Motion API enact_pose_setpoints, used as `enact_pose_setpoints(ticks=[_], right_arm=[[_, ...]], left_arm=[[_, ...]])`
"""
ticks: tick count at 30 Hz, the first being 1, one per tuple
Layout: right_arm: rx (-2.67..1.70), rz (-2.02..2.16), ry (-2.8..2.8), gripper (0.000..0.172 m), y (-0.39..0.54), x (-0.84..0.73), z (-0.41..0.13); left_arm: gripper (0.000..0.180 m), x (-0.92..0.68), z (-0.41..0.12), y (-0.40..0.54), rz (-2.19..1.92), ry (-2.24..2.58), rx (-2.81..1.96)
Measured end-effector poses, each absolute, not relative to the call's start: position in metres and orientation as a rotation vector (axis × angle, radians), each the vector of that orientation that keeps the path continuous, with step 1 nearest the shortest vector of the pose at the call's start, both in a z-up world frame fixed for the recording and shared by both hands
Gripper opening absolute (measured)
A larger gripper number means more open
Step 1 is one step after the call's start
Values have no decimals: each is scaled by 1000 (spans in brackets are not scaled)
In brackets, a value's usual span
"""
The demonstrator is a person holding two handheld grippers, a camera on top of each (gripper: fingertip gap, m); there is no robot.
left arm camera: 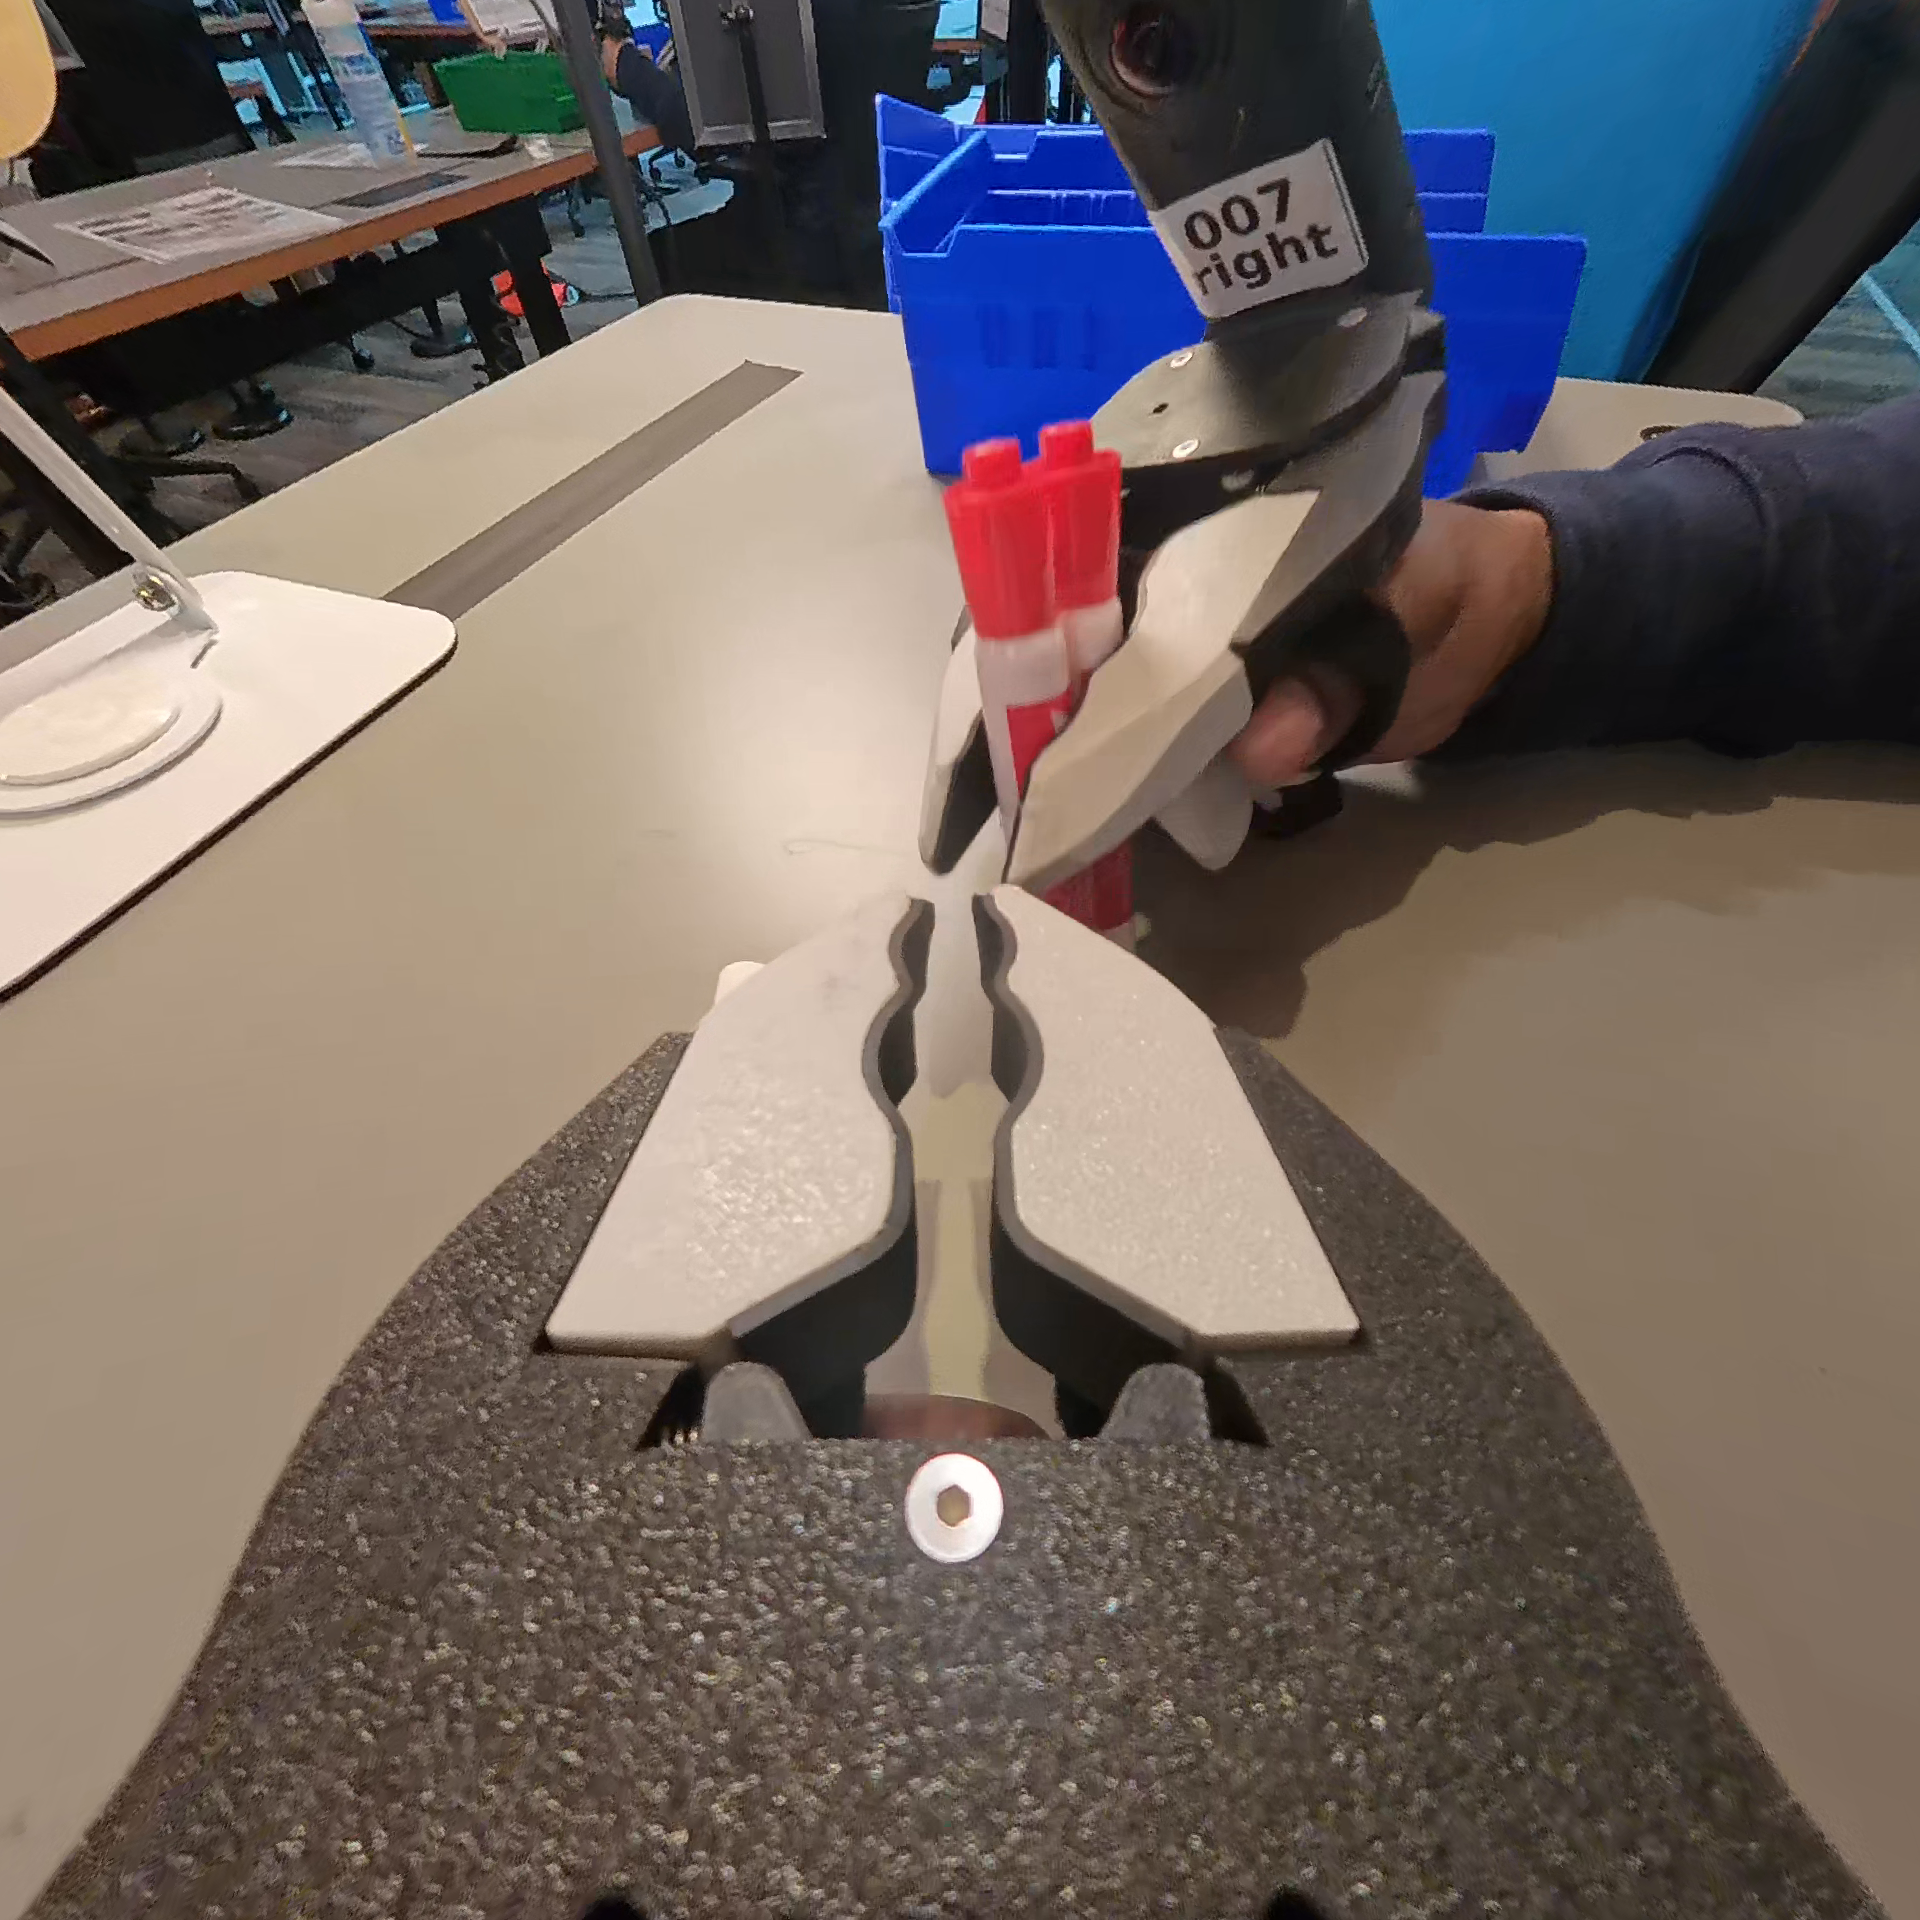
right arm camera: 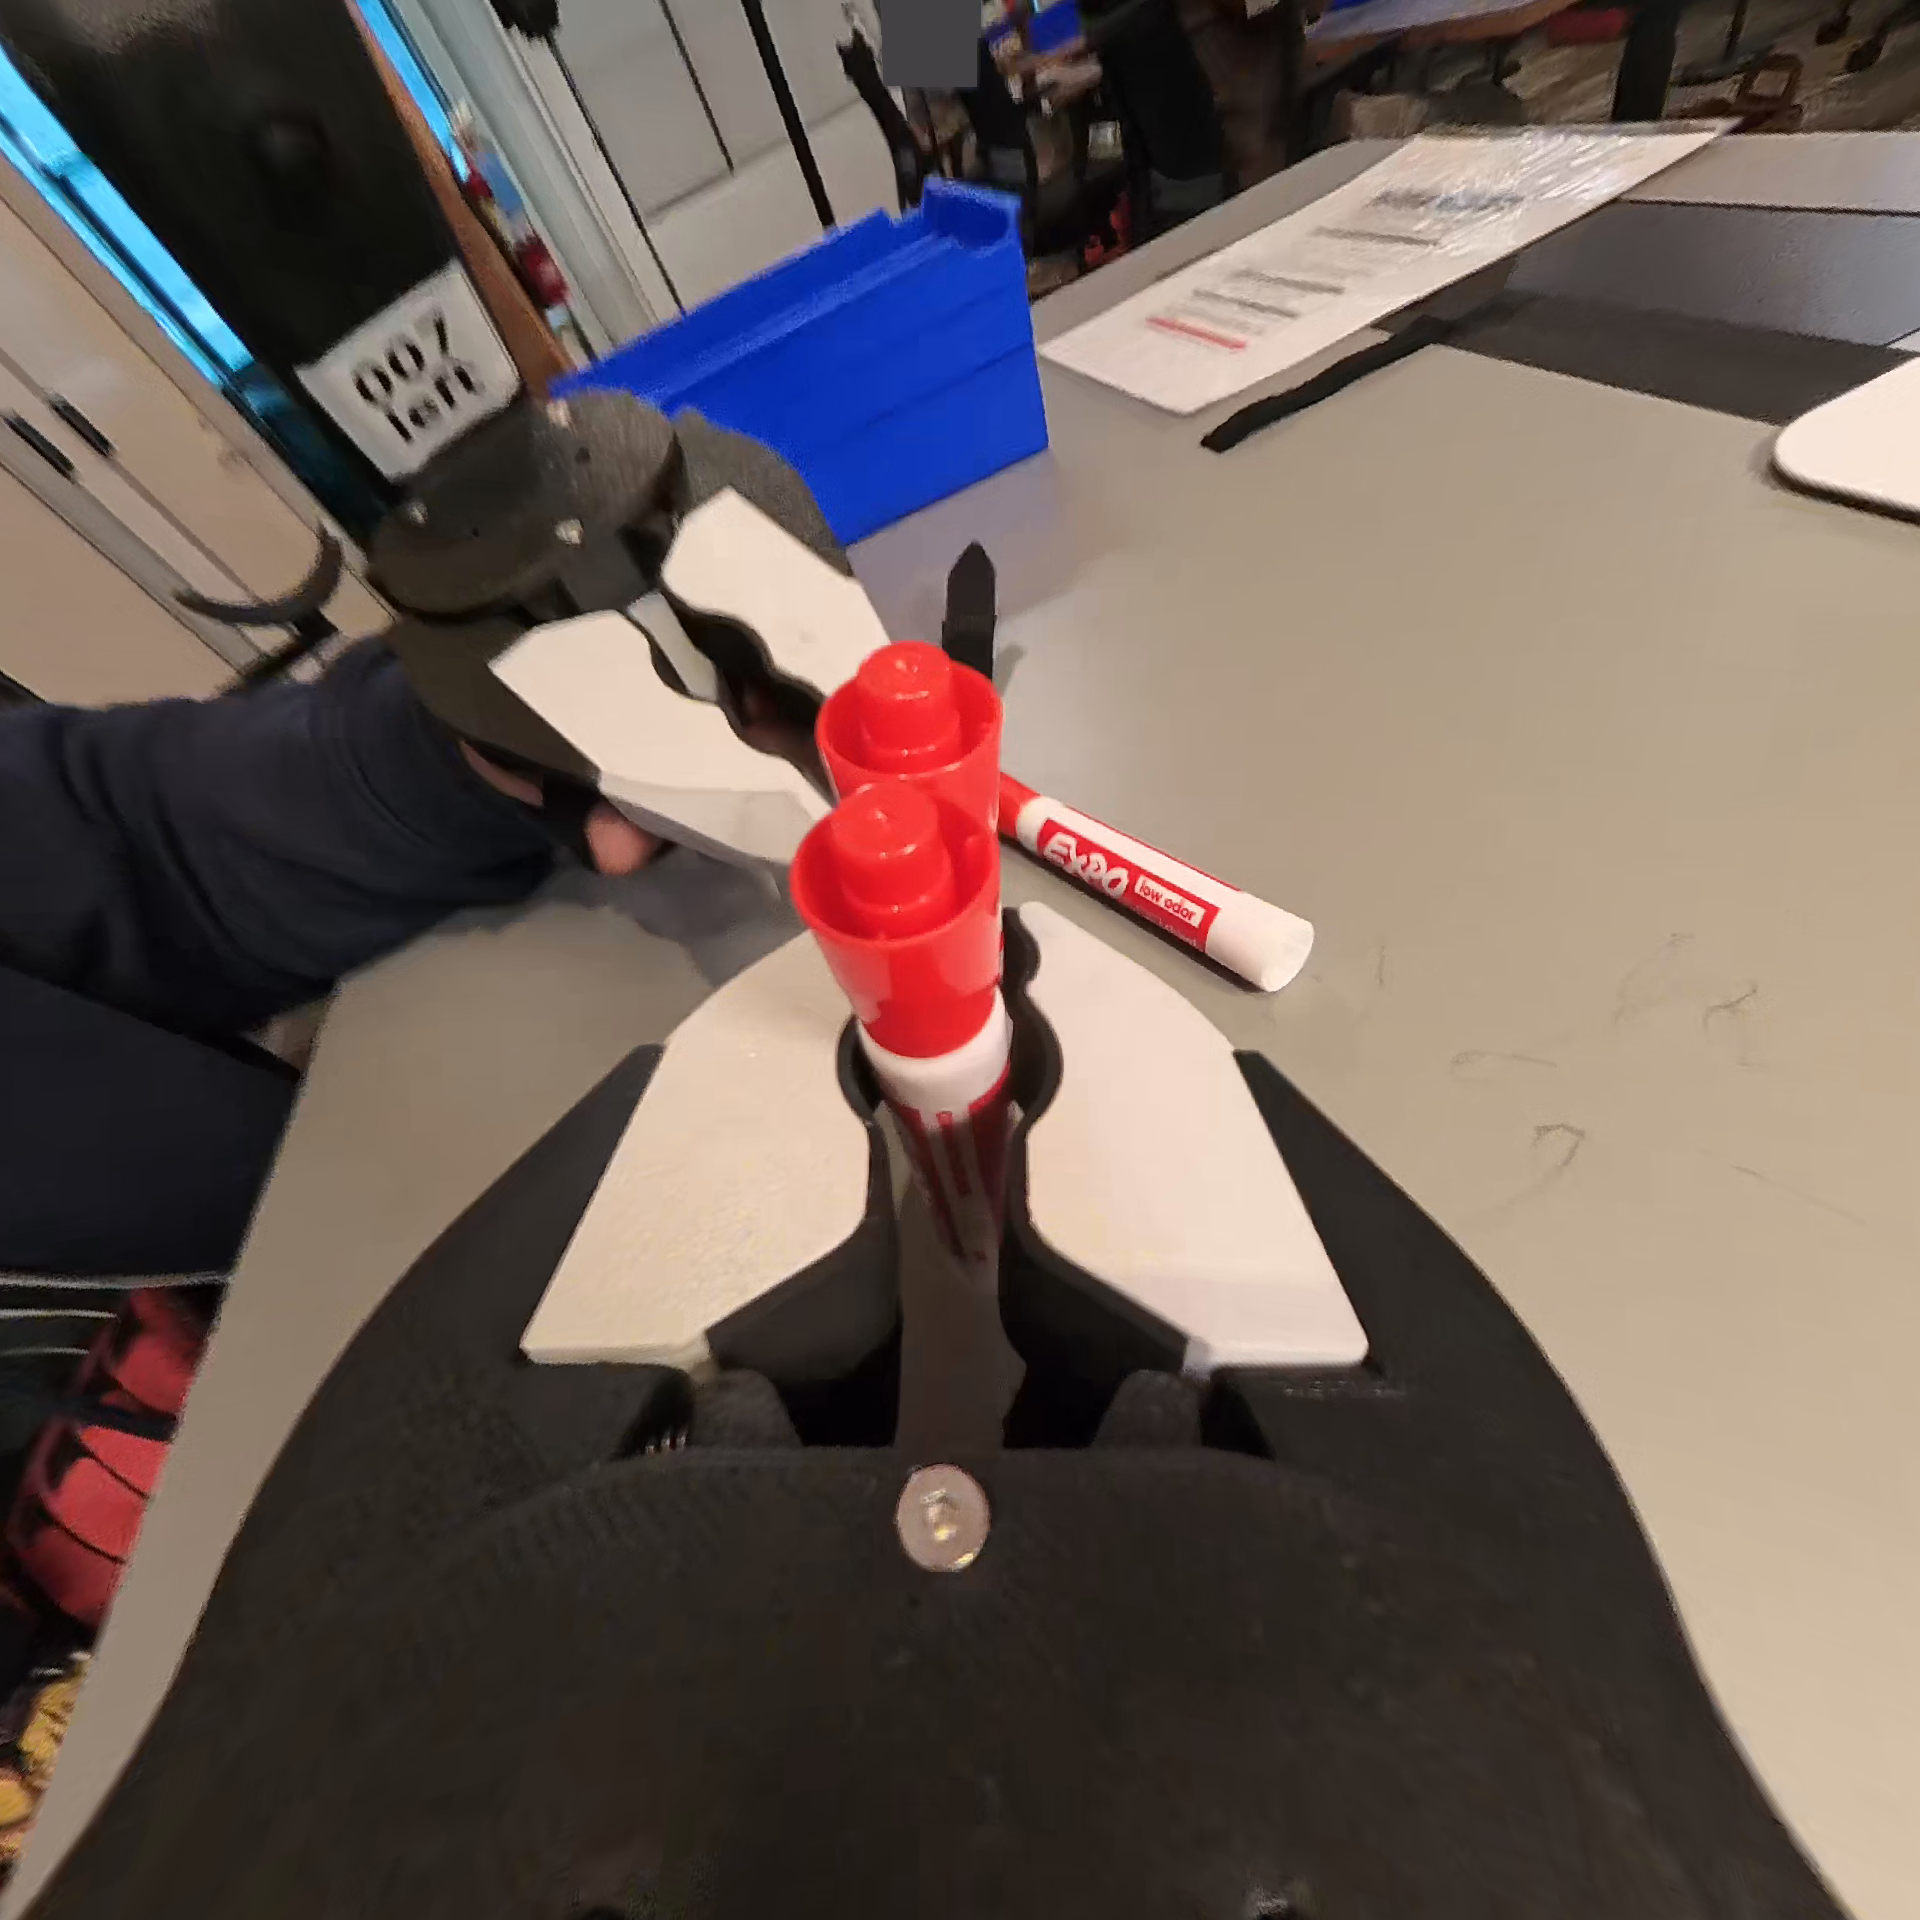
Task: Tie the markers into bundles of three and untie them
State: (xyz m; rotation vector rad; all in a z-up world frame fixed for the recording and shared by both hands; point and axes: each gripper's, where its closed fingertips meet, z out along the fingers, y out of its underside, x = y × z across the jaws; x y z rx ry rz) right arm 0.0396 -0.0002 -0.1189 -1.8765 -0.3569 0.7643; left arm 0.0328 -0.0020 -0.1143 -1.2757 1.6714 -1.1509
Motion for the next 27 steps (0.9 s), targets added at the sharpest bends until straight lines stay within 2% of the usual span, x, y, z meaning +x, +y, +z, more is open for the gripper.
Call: enact_pose_setpoints(ticks=[4, 10, 14, 18, 27], right_arm=[[-1745, 917, -221, 18, -1, 50, -92], [-1589, 1059, -121, 18, -4, 54, -66], [-1575, 1066, -125, 18, -5, 46, -65], [-1587, 1028, -159, 18, -6, 36, -68], [-1609, 992, -174, 18, -7, 34, -73]], left_arm=[[14, 34, -114, -4, -1217, 1652, -1304], [34, 35, -111, -16, -1335, 1649, -1278], [32, 36, -104, -25, -1330, 1642, -1207], [18, 37, -103, -32, -1268, 1661, -1149], [19, 39, -110, -38, -1246, 1673, -1156]])
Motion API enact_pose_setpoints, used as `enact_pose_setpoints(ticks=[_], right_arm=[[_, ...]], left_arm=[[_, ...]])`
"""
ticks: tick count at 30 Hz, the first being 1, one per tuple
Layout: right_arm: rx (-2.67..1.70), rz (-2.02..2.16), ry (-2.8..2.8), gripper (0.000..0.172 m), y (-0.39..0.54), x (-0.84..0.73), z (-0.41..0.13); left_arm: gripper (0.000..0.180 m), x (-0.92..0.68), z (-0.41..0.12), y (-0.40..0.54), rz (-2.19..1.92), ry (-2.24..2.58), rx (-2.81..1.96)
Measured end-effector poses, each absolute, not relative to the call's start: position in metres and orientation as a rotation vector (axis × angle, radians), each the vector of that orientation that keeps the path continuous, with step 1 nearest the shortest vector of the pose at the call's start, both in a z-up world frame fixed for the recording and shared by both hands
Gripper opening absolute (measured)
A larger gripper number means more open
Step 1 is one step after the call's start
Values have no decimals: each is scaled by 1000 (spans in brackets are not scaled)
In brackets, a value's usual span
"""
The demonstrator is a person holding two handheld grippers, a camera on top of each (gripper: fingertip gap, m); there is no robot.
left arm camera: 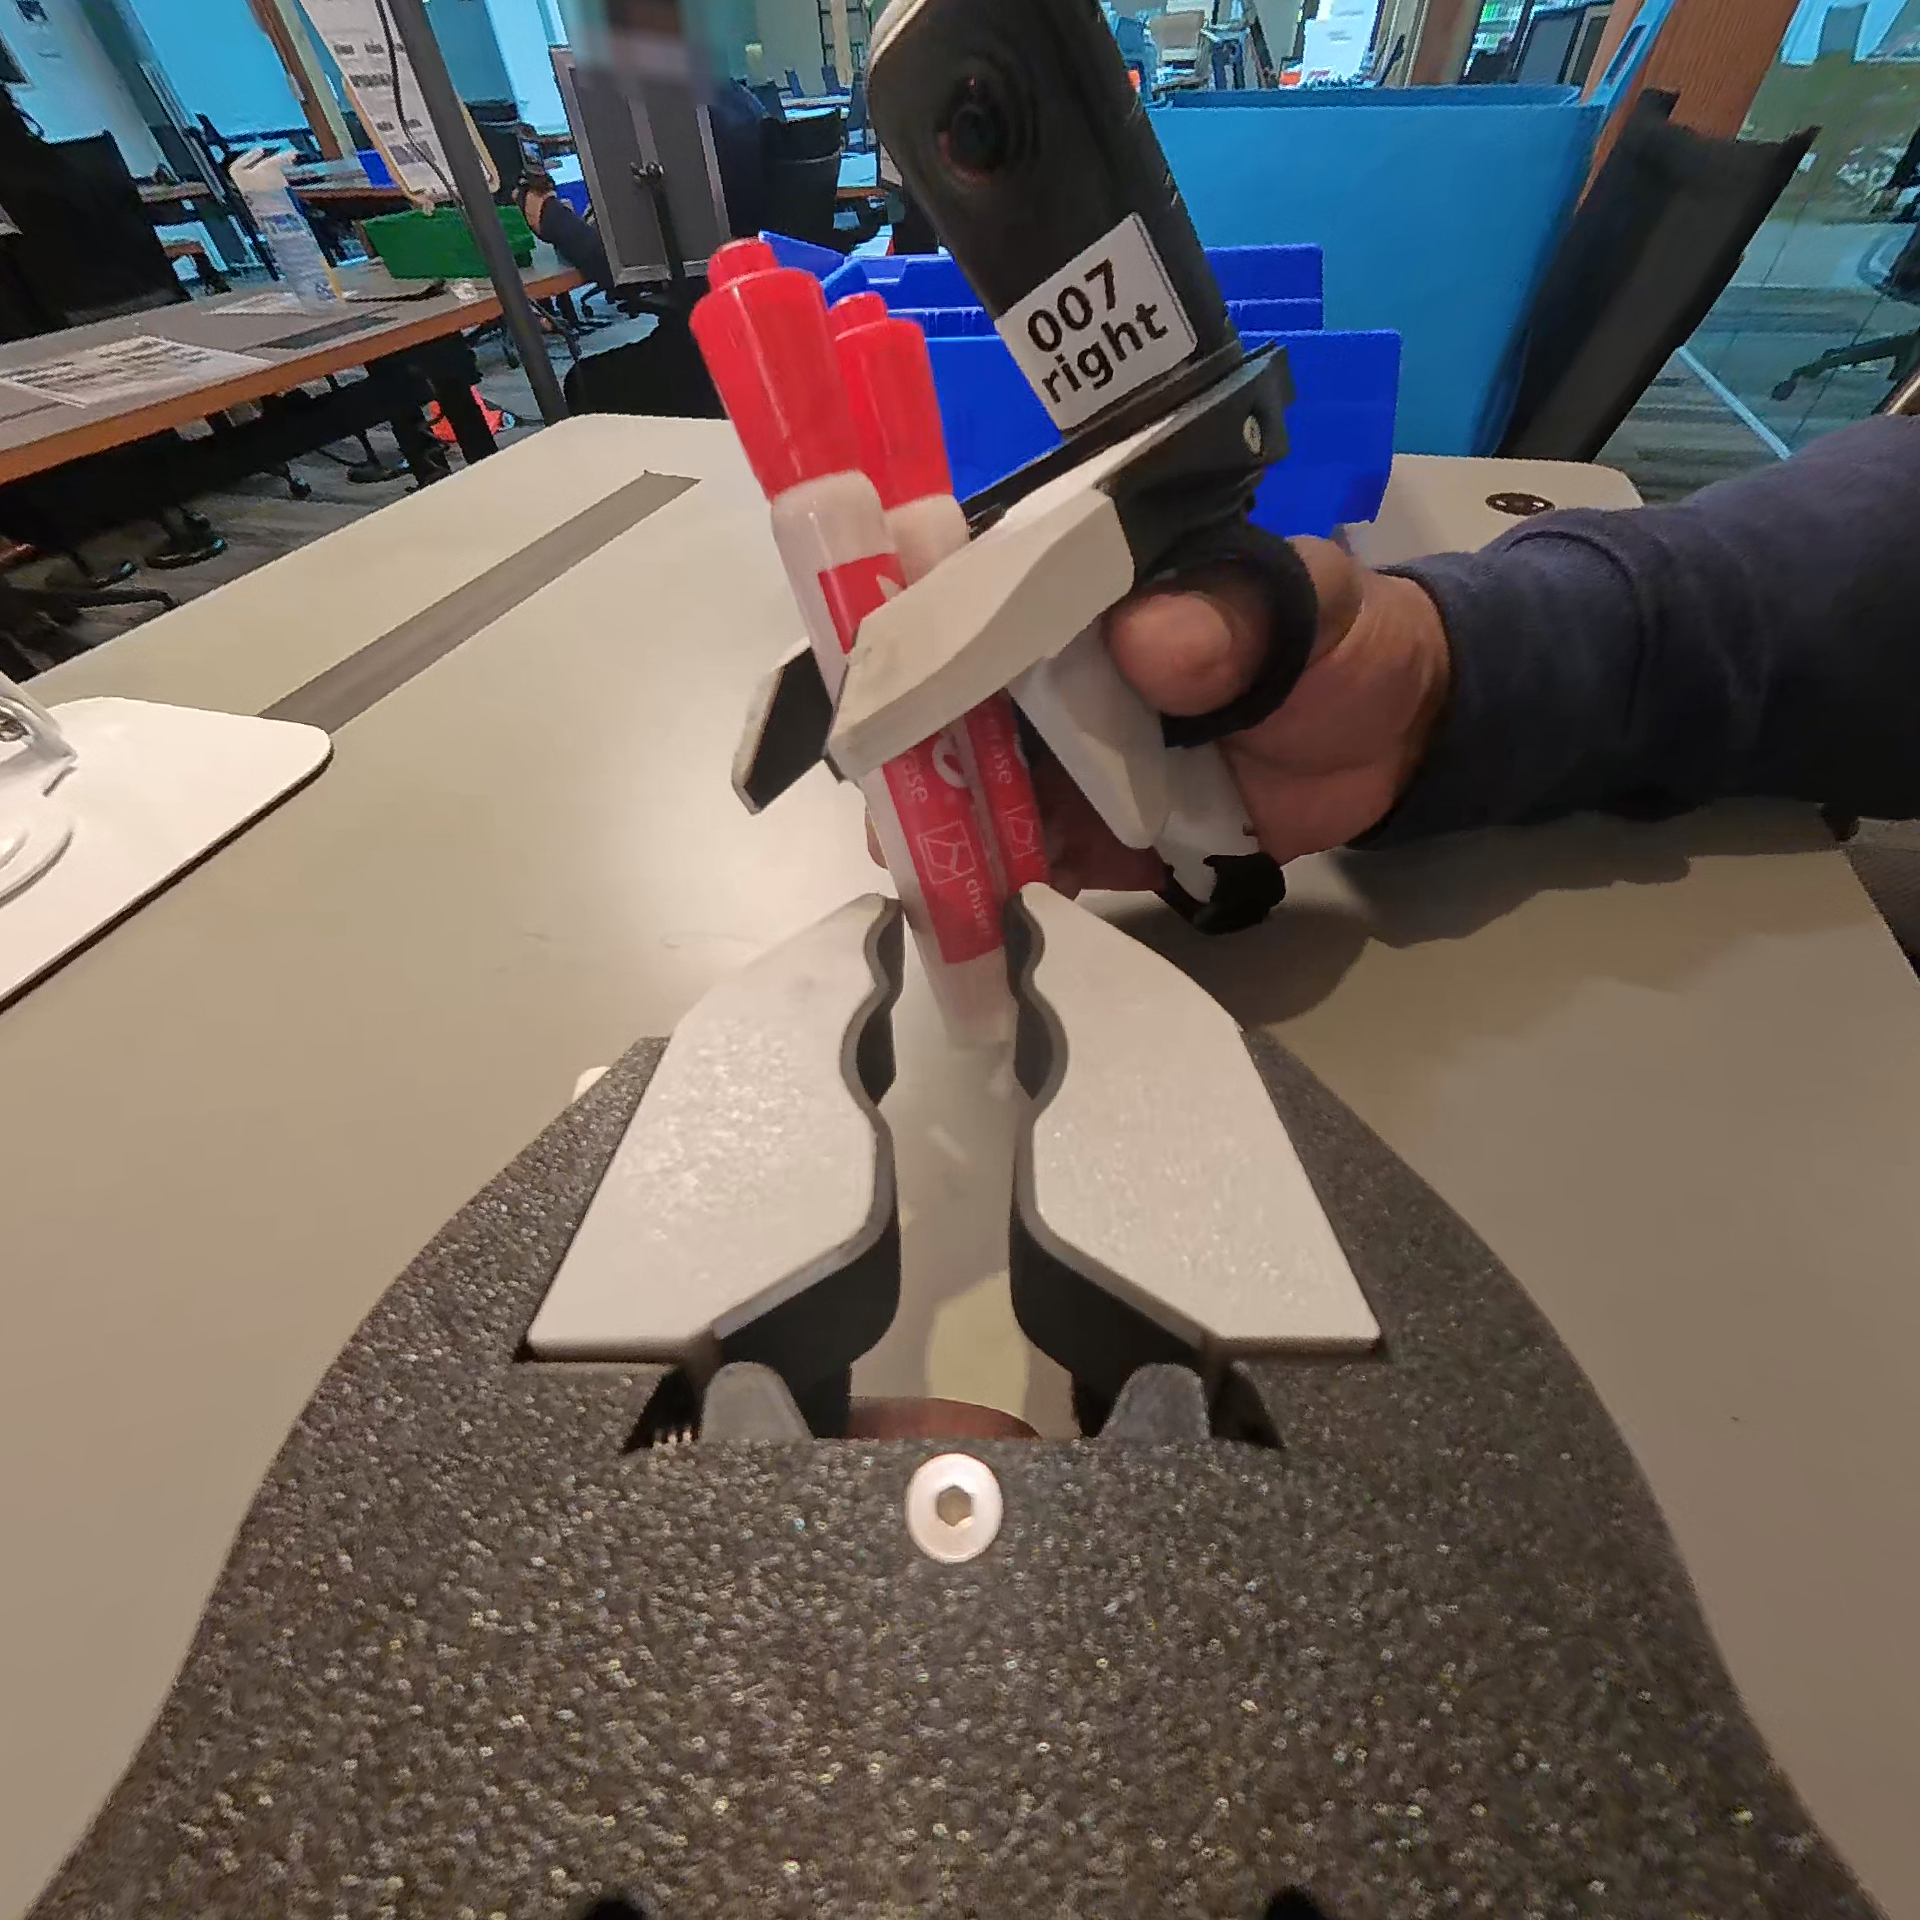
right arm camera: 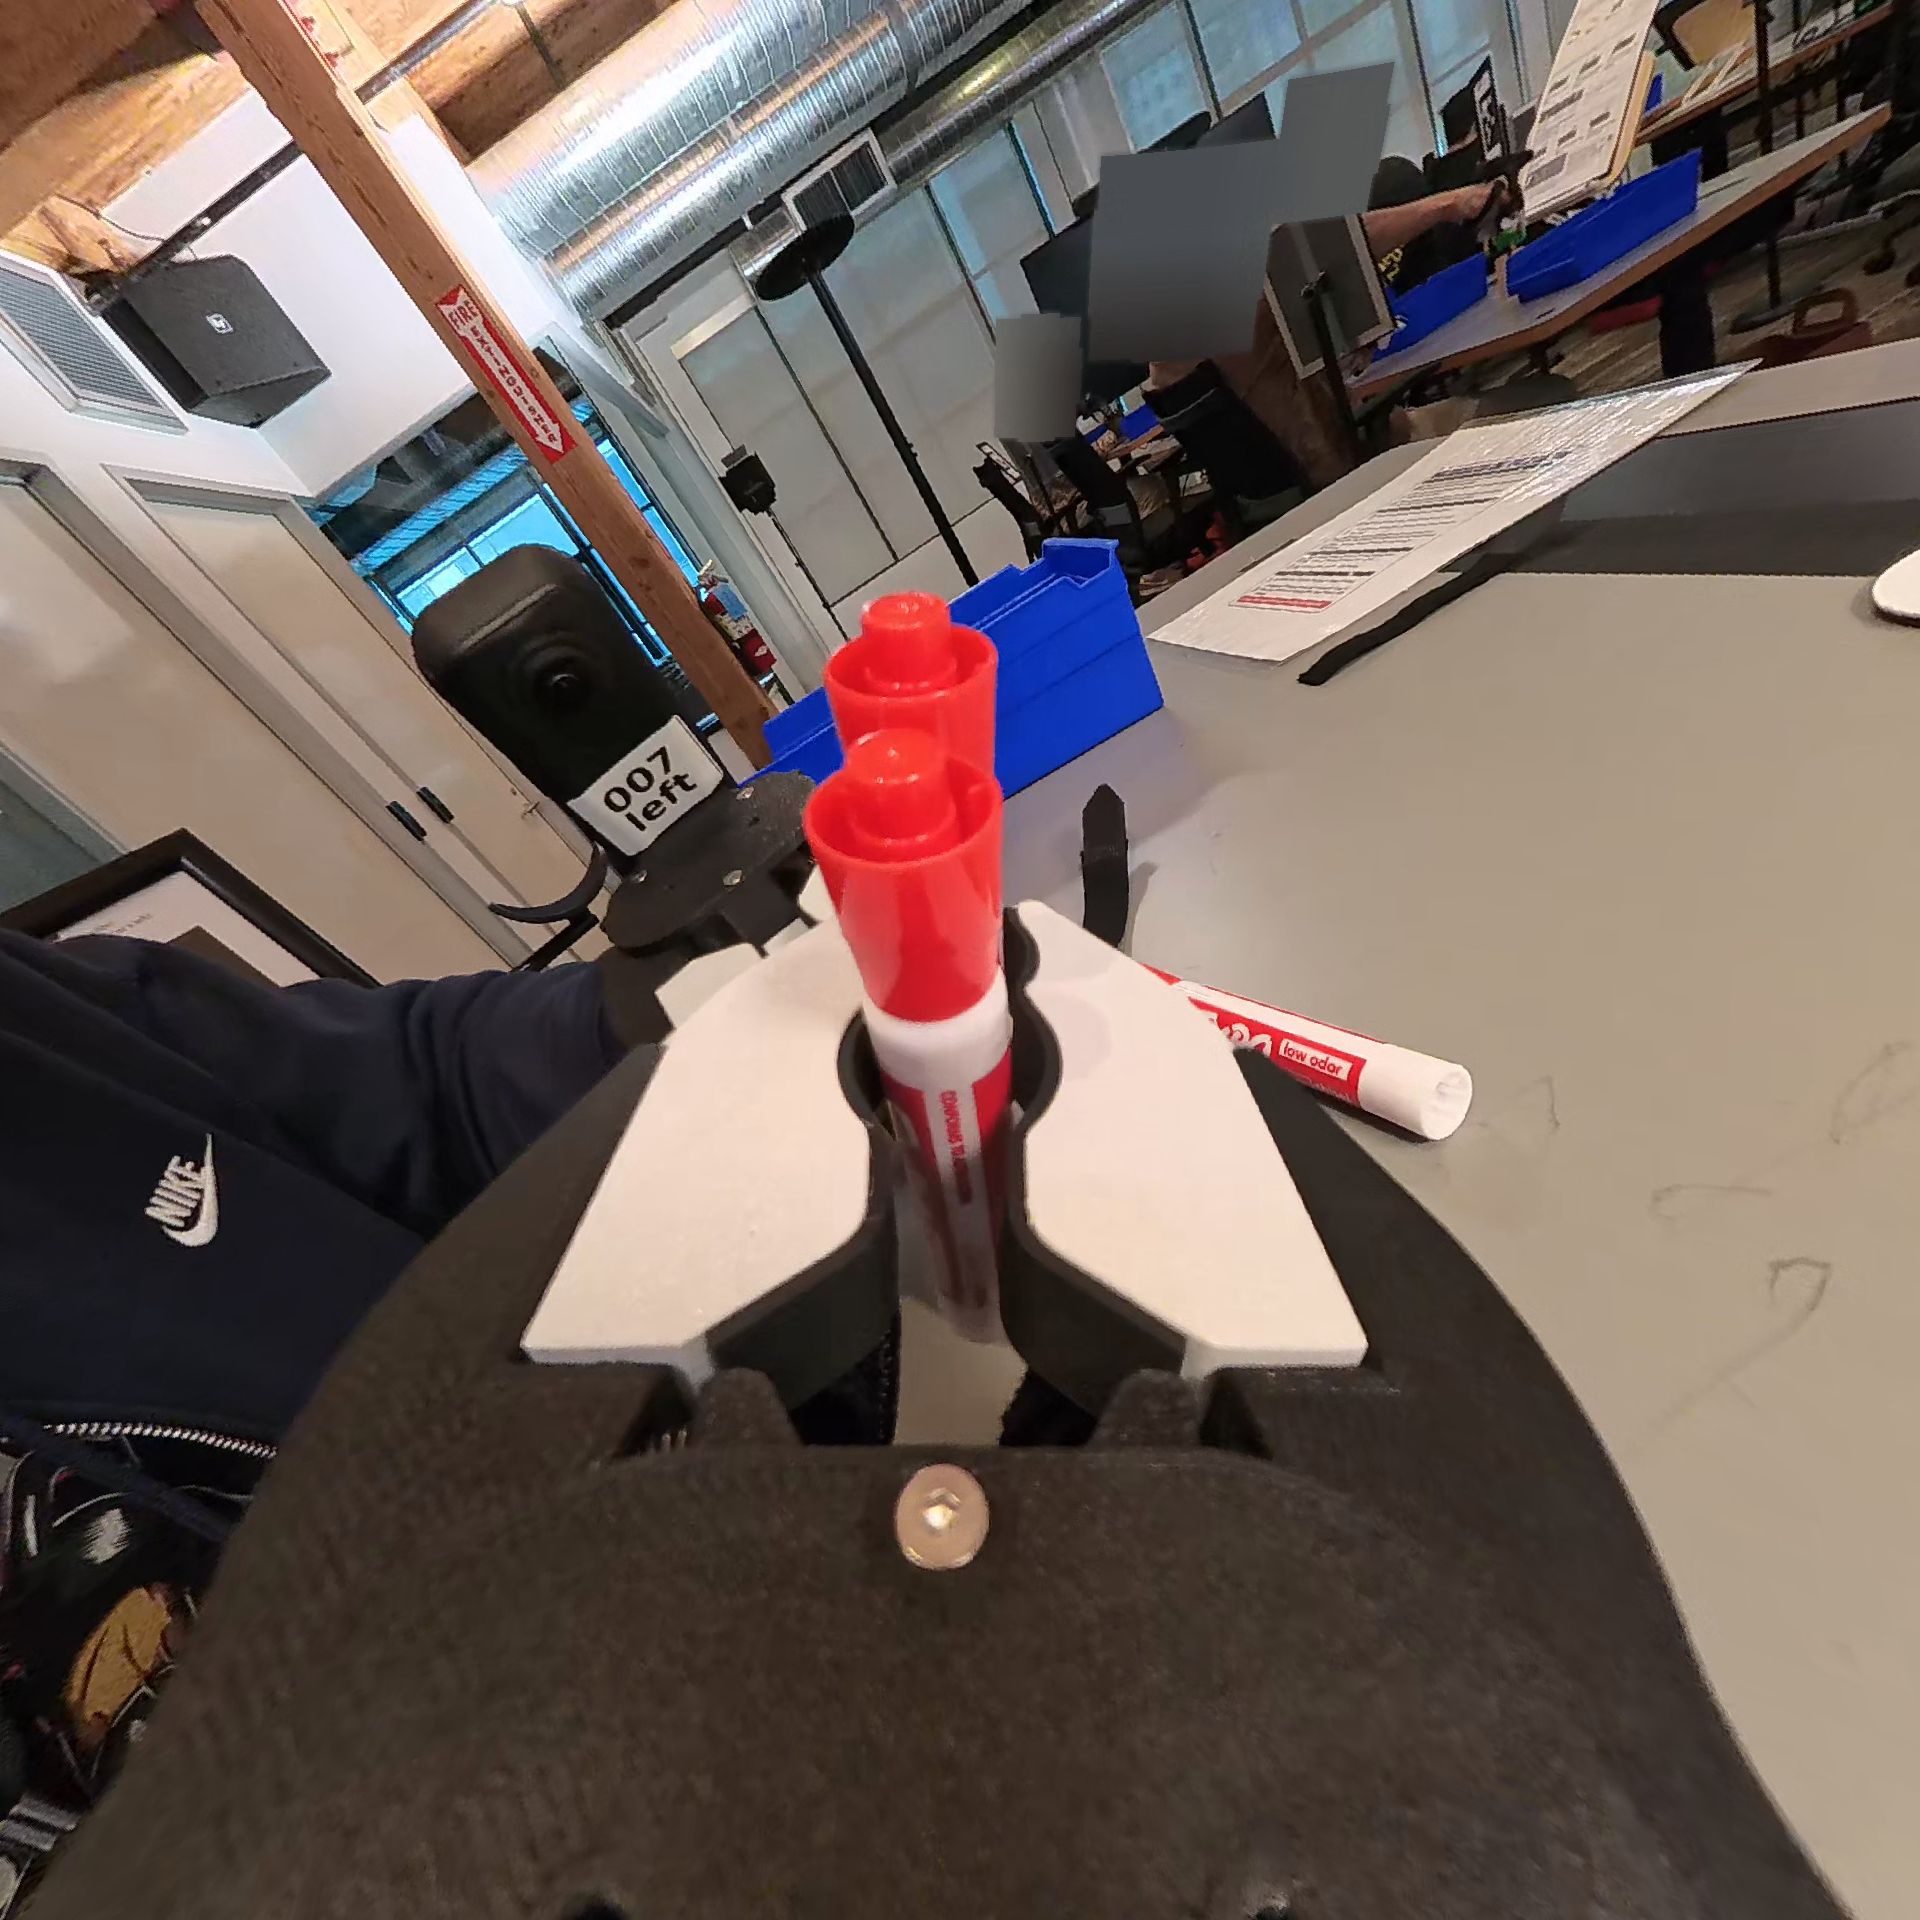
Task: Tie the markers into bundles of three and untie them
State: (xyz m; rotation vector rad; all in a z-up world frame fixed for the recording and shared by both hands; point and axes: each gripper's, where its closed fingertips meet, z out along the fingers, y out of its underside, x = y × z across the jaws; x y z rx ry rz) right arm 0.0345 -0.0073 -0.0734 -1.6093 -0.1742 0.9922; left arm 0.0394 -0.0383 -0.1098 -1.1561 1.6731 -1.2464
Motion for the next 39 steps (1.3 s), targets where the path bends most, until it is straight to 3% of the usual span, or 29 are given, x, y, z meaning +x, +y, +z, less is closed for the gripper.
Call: enact_pose_setpoints(ticks=[15, 23, 34, 39], right_arm=[[-1654, 945, -235, 18, -11, 28, -79], [-1619, 1025, -299, 18, -21, 17, -71], [-1567, 1090, -350, 18, -31, 8, -61], [-1577, 1023, -332, 18, -28, 9, -61]], left_arm=[[20, 38, -115, -46, -1269, 1730, -1148], [36, 31, -108, -57, -1471, 1762, -1157], [36, 25, -105, -69, -1589, 1800, -1130], [37, 28, -106, -65, -1470, 1793, -1106]])
